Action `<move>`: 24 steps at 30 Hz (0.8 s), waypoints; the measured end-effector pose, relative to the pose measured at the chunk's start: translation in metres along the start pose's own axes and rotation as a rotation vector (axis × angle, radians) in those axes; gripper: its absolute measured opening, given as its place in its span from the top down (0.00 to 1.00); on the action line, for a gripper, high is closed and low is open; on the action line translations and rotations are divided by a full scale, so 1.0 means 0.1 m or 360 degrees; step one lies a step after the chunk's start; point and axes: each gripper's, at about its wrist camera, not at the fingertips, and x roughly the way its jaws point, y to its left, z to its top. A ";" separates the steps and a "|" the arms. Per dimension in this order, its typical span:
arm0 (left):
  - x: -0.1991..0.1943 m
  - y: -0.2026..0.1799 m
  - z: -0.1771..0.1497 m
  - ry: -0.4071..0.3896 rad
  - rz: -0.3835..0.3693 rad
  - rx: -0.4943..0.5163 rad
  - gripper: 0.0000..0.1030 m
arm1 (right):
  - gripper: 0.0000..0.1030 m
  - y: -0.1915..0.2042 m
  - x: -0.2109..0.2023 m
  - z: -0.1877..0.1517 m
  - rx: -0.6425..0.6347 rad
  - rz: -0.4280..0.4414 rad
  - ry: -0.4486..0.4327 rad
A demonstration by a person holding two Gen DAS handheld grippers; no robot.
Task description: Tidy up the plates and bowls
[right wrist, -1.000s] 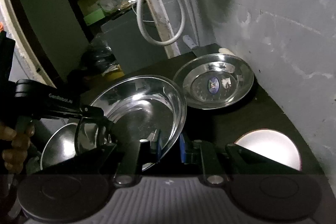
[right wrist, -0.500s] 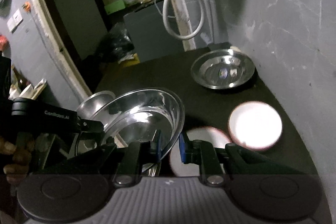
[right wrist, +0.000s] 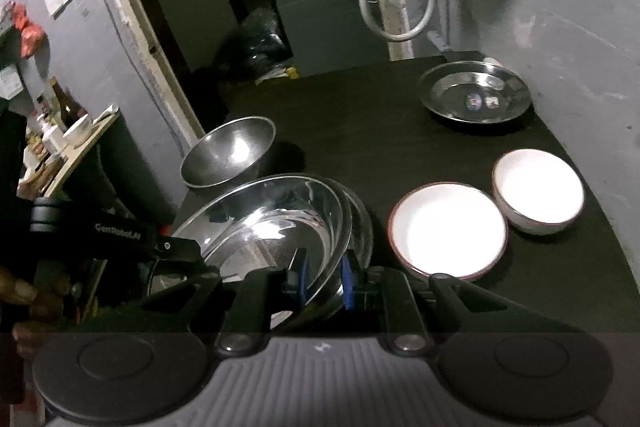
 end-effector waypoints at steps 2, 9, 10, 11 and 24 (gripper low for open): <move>0.01 0.02 0.01 -0.0017 0.0018 -0.0003 0.85 | 0.81 0.01 0.07 0.03 -0.0016 -0.0003 0.0013; 0.10 -0.03 0.02 -0.0043 0.0043 0.0033 0.85 | 0.81 -0.04 0.18 0.05 -0.0019 -0.0029 0.0028; 0.11 -0.04 0.02 -0.0045 0.0051 0.0041 0.85 | 0.81 -0.04 0.18 0.05 -0.0016 -0.0031 0.0029; 0.13 -0.06 0.01 -0.0043 0.0061 0.0055 0.85 | 0.81 -0.05 0.19 0.04 -0.0011 -0.0032 0.0031; 0.29 -0.17 -0.03 -0.0054 0.0163 0.0174 0.85 | 0.80 -0.07 0.32 0.02 -0.0014 -0.0066 0.0035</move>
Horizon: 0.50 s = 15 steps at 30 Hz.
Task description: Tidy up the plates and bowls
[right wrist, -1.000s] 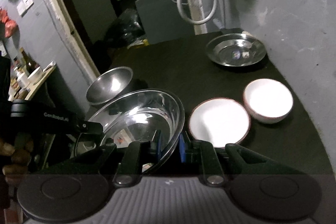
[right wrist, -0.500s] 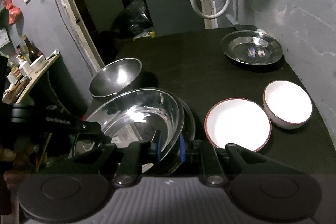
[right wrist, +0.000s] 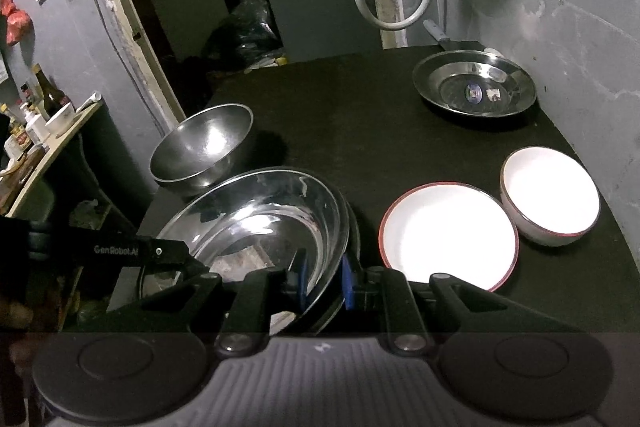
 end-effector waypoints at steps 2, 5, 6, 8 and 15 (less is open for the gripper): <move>0.01 0.00 0.00 -0.0001 0.0000 0.0001 0.85 | 0.79 0.00 0.01 -0.01 -0.0004 -0.0006 0.0004; 0.00 0.00 0.00 -0.0003 -0.0002 0.0000 0.85 | 0.74 0.01 0.01 -0.02 -0.0005 -0.0003 -0.0002; 0.00 0.00 0.00 -0.0006 -0.0003 0.0000 0.85 | 0.72 0.01 0.01 -0.02 -0.0003 0.0002 -0.0003; 0.00 -0.01 0.00 -0.0008 -0.0002 0.0003 0.81 | 0.65 0.01 0.01 -0.03 0.0003 0.0004 -0.0005; -0.07 0.00 -0.03 -0.0019 0.0019 -0.0020 0.58 | 0.52 0.00 -0.02 -0.05 0.0025 0.0021 -0.0017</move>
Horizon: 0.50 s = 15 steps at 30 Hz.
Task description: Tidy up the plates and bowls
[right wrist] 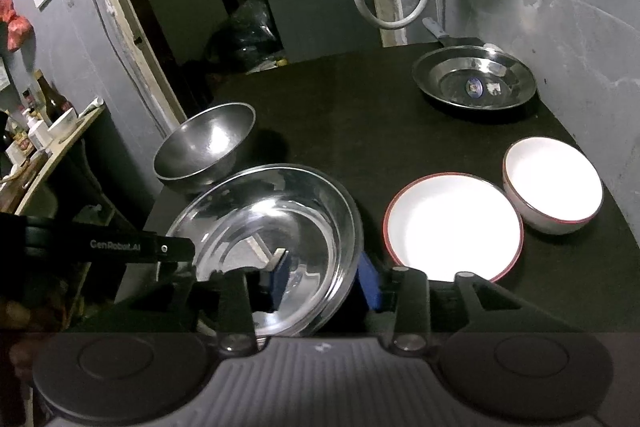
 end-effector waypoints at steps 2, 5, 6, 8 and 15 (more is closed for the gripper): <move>-0.05 0.00 -0.01 -0.0018 0.0003 -0.0013 0.37 | 0.42 0.00 -0.03 -0.01 0.0001 0.0003 -0.0008; -0.15 -0.02 -0.02 -0.0068 -0.0002 -0.0003 0.11 | 0.29 -0.01 -0.10 -0.03 0.0010 0.0007 -0.0022; -0.18 -0.04 -0.03 -0.0085 -0.0005 0.0007 0.09 | 0.26 -0.02 -0.13 -0.04 0.0013 0.0006 -0.0029; -0.25 -0.08 -0.03 -0.0115 -0.0019 0.0016 0.02 | 0.09 -0.05 -0.22 -0.08 0.0025 0.0002 -0.0064; -0.31 -0.24 0.03 -0.0158 -0.0161 0.0039 0.01 | 0.00 -0.27 -0.56 -0.21 0.0111 0.0012 -0.0194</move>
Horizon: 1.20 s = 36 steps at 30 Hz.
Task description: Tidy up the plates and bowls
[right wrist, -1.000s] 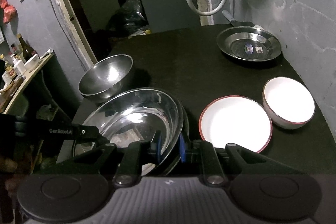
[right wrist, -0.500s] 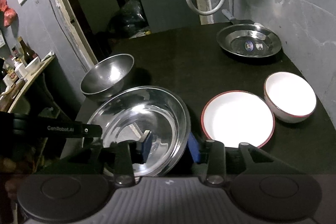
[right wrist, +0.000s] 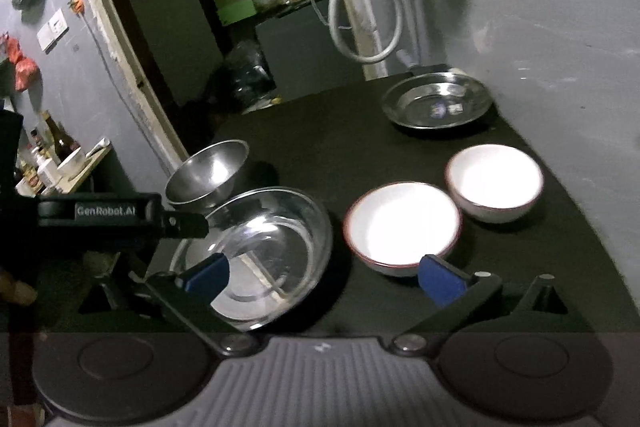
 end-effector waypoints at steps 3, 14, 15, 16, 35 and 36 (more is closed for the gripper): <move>0.04 -0.09 0.05 -0.0019 -0.0053 0.0021 0.01 | 0.00 -0.13 -0.06 0.01 0.0050 -0.0002 -0.0031; 0.49 -0.34 0.54 -0.0025 -0.0238 -0.0066 0.01 | 0.00 -0.67 0.11 0.40 0.0178 -0.0073 -0.0073; 0.56 -0.38 0.62 -0.0036 -0.0240 -0.0064 0.01 | 0.00 -0.70 0.15 0.47 0.0177 -0.0083 -0.0090; 0.62 -0.43 0.69 -0.0046 -0.0246 -0.0054 0.01 | 0.00 -0.73 0.19 0.53 0.0177 -0.0090 -0.0106; 1.97 -1.12 1.79 0.0075 -0.0069 -0.0015 0.02 | 0.12 -1.14 1.31 1.18 0.0279 -0.0376 -0.0049; 2.02 -1.13 1.80 0.0087 -0.0076 -0.0038 0.03 | 0.13 -1.14 1.33 1.19 0.0281 -0.0371 -0.0044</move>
